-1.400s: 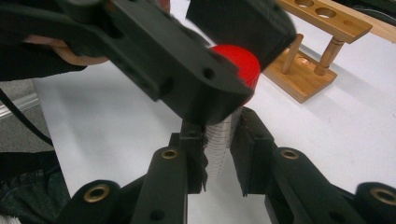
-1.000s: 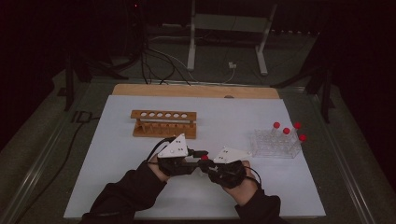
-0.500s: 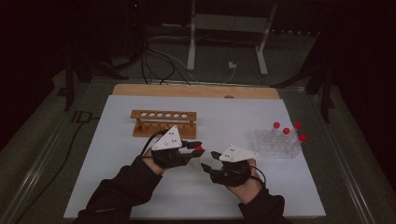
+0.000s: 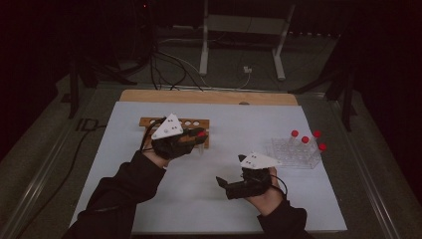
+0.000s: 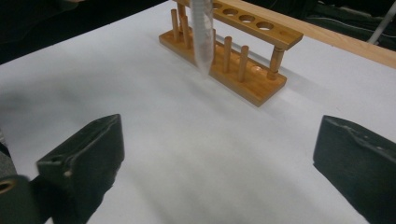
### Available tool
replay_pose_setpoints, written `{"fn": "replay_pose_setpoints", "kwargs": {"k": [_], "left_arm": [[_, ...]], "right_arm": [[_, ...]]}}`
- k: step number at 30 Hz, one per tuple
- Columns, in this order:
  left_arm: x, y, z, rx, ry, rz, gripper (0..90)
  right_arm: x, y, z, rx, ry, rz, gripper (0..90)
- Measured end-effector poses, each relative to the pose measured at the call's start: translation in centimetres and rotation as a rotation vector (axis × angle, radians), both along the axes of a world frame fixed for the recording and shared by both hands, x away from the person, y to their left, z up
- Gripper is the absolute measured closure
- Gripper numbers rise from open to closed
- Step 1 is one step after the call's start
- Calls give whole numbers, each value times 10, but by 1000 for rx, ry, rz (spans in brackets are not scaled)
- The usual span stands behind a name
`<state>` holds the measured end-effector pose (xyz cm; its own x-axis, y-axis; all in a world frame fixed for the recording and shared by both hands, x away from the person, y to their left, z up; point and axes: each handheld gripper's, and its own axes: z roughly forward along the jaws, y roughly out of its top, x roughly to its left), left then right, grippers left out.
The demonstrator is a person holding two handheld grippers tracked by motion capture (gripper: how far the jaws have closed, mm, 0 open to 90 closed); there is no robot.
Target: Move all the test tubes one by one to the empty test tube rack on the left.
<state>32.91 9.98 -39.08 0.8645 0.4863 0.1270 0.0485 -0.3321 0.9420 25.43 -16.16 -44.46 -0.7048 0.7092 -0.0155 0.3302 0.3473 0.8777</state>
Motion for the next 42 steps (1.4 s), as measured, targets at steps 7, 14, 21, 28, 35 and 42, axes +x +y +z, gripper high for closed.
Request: {"fn": "replay_pose_setpoints", "kwargs": {"k": [7, 14, 21, 28, 35, 42], "left_arm": [[18, 1, 6, -12, -10, 58, 718], [35, 4, 11, -38, -13, 110, 718], [49, 3, 12, -54, -29, 168, 718], [65, 3, 6, -59, -28, 219, 717], [80, 4, -2, -80, -32, 278, 717], [89, 1, -15, -96, -4, 300, 717]], "right_arm": [[0, -4, 2, 10, -4, 13, 0], [-1, -6, 3, 22, -15, 13, 0], [-1, -7, 4, 27, -19, 18, 0], [-1, -8, 4, 26, -17, 21, 0], [0, -8, 2, 26, -10, 22, 0], [1, -10, 2, 34, -8, 20, 0]]}}
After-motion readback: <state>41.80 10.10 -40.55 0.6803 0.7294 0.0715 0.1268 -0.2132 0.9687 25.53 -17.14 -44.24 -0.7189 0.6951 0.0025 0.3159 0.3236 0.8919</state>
